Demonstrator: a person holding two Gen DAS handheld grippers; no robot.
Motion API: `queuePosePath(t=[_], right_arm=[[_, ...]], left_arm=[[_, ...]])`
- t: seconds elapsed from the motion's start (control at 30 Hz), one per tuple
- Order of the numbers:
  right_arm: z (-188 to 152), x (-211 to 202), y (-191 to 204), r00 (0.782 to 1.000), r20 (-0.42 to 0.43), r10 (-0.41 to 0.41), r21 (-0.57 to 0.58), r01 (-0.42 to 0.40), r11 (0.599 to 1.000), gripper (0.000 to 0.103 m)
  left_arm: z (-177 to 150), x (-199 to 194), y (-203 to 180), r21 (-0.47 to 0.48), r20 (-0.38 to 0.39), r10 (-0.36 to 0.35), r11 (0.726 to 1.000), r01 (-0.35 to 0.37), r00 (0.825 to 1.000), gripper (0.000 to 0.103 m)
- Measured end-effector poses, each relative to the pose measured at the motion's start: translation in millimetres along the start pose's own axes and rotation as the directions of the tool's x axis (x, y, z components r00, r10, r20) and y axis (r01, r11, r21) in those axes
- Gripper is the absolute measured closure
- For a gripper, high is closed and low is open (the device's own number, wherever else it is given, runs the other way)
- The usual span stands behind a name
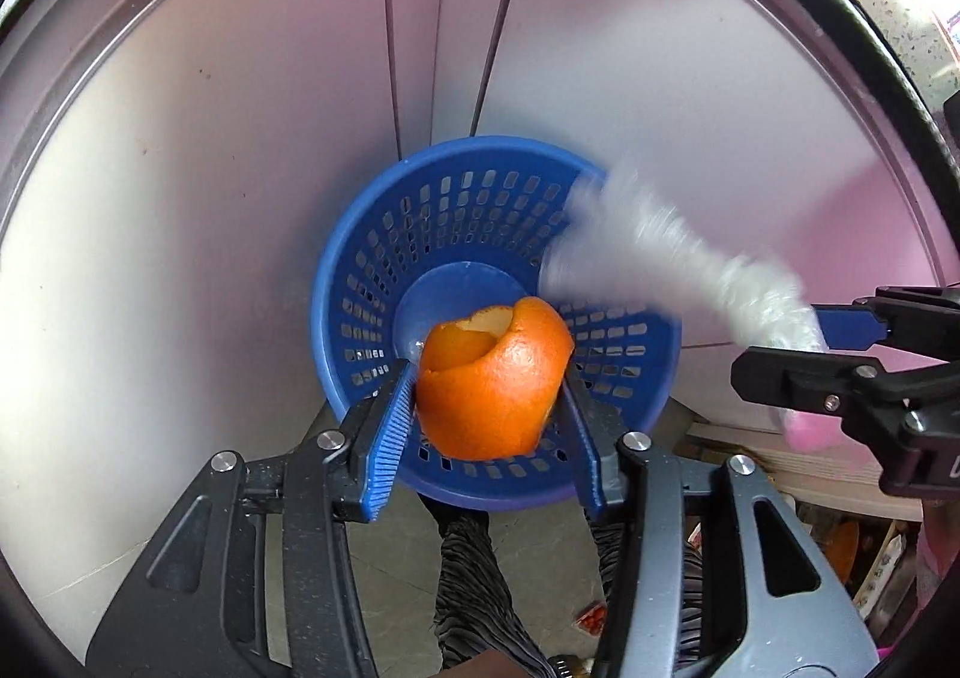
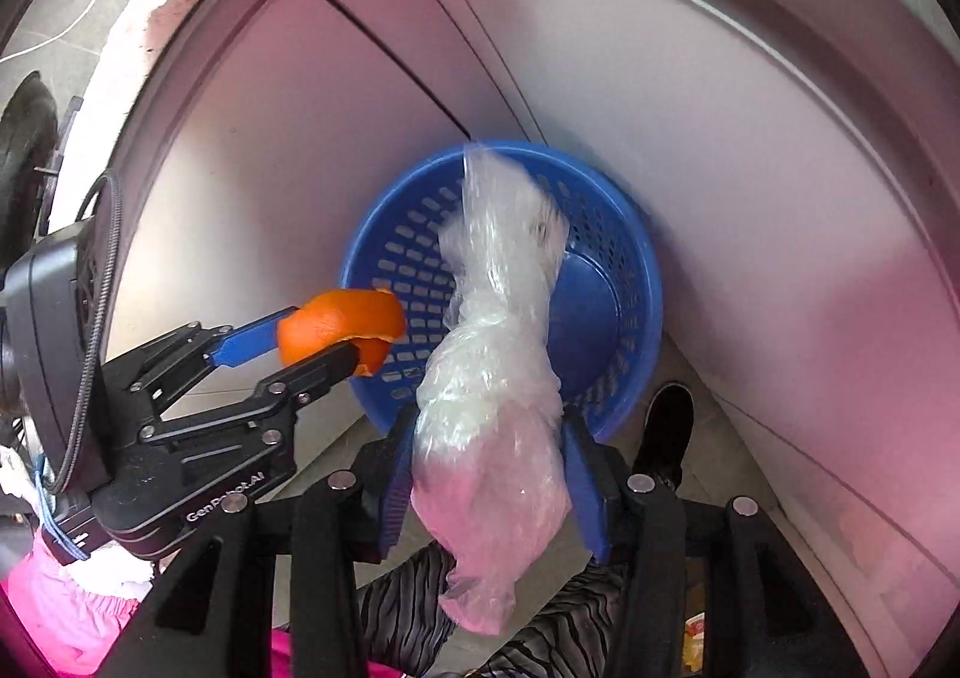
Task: Collect trash
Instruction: 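Open the left tool dropping the peel while the right tool drops the bag, then raise both tools back over the cloth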
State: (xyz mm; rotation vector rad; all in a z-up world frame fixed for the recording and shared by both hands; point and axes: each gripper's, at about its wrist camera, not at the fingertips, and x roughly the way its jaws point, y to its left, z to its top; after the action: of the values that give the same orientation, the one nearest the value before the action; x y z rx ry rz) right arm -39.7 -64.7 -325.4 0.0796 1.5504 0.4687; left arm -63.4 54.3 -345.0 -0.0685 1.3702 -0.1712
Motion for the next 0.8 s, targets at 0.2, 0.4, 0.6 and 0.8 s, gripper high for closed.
queuePosePath(t=[0.2, 0.4, 0.6, 0.8], right_arm=[[1.5, -12.7, 3.8, 1.000, 0.015, -0.014, -0.044, 0.015, 0.999, 0.053], [-0.1, -22.9, -4.2, 1.000, 0.024, -0.011, -0.055, 0.013, 0.998, 0.053], [-2.0, -37.1, -3.9, 0.999, 0.039, -0.002, -0.065, 0.005, 0.998, 0.053], [-5.0, -62.9, 3.2, 0.998, 0.069, 0.009, -0.085, -0.003, 0.996, 0.053]], left_arm=[[3.6, -5.6, 2.4, 0.000, 0.020, 0.012, 1.000, -0.012, 1.000, 0.054], [9.8, -16.4, 4.7, 0.003, 0.039, 0.021, 1.000, -0.021, 0.999, 0.054], [12.5, -30.6, 7.0, -0.001, 0.062, 0.030, 1.000, -0.030, 0.998, 0.054], [16.4, -52.5, 6.1, -0.007, 0.105, 0.042, 0.999, -0.041, 0.994, 0.054]])
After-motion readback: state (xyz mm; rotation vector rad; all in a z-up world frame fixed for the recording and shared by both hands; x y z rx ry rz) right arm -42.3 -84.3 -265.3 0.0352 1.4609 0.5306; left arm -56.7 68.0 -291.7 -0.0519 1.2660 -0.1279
